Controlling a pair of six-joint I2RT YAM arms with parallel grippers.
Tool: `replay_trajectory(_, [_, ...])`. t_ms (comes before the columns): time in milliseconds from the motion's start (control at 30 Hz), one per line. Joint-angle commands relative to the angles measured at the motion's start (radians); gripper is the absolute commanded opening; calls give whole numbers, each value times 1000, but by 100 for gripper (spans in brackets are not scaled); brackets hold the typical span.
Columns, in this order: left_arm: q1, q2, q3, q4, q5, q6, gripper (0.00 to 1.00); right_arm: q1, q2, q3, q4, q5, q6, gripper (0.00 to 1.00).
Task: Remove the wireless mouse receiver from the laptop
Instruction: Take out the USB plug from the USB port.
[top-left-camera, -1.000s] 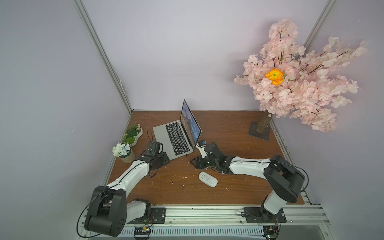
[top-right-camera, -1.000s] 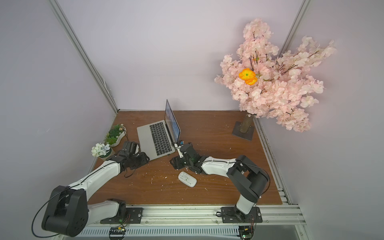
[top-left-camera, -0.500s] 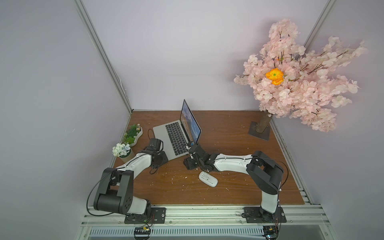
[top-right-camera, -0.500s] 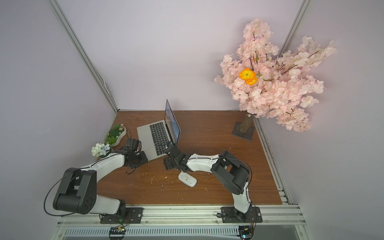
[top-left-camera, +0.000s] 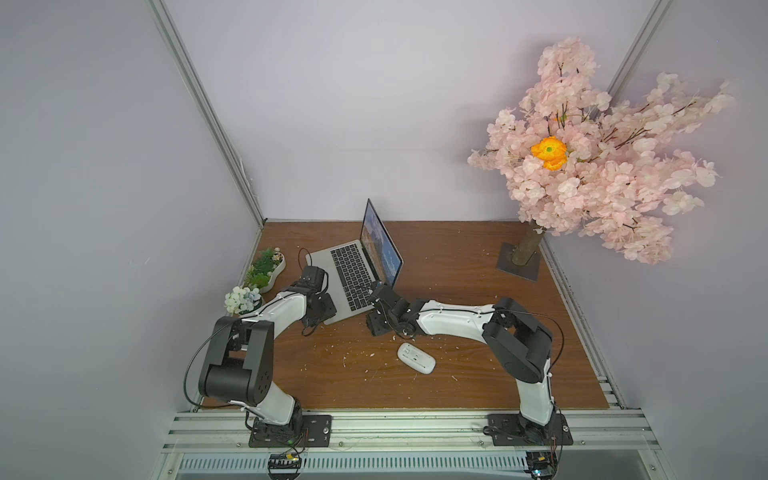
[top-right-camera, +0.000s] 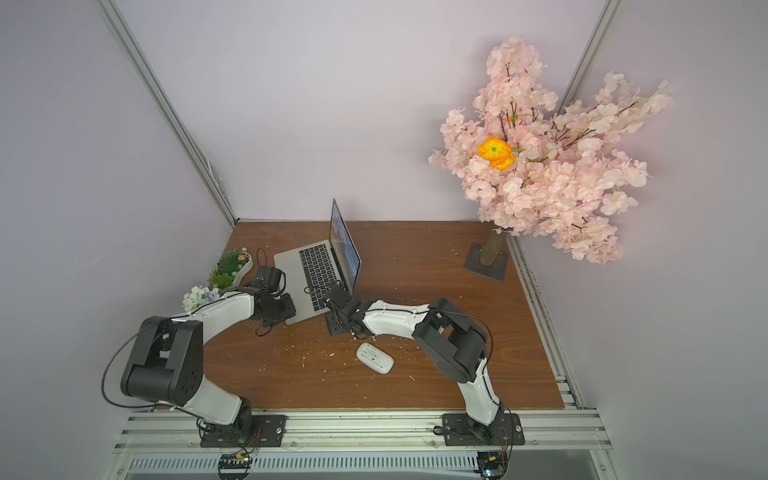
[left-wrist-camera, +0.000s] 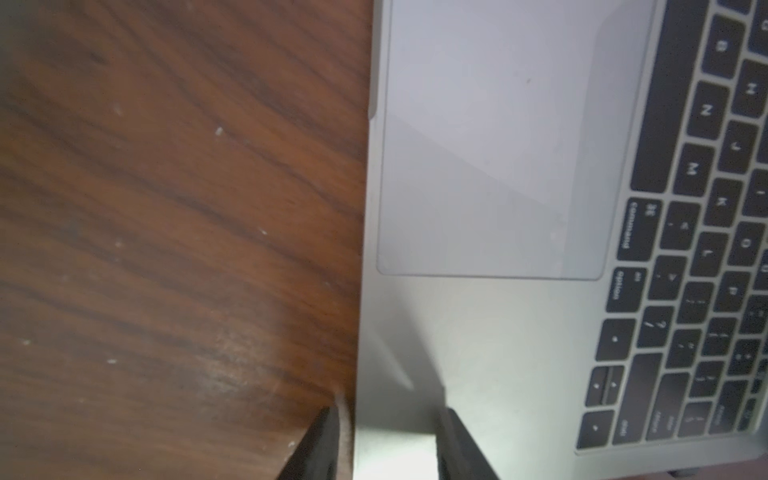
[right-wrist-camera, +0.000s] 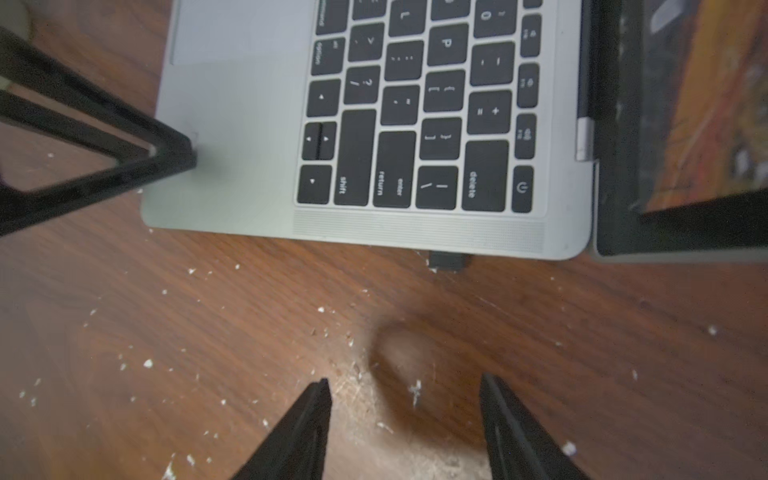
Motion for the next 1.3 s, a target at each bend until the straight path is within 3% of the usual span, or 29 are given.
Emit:
replay_trajectory(0, [16,30,-13,-73,-50,36,41,1,35,60,-118,58,16,60])
replay_trajectory(500, [17,23,-29,-73,-56,56,40,-16,258,411,-416,72,23,51])
replay_trajectory(933, [17,33,-34,-72,-54,67,40,-42,303,463,-473,21,58,44])
replay_trajectory(1267, [17,36,-34,-72,-53,80,40,-43,375,560,-528,5,60,31])
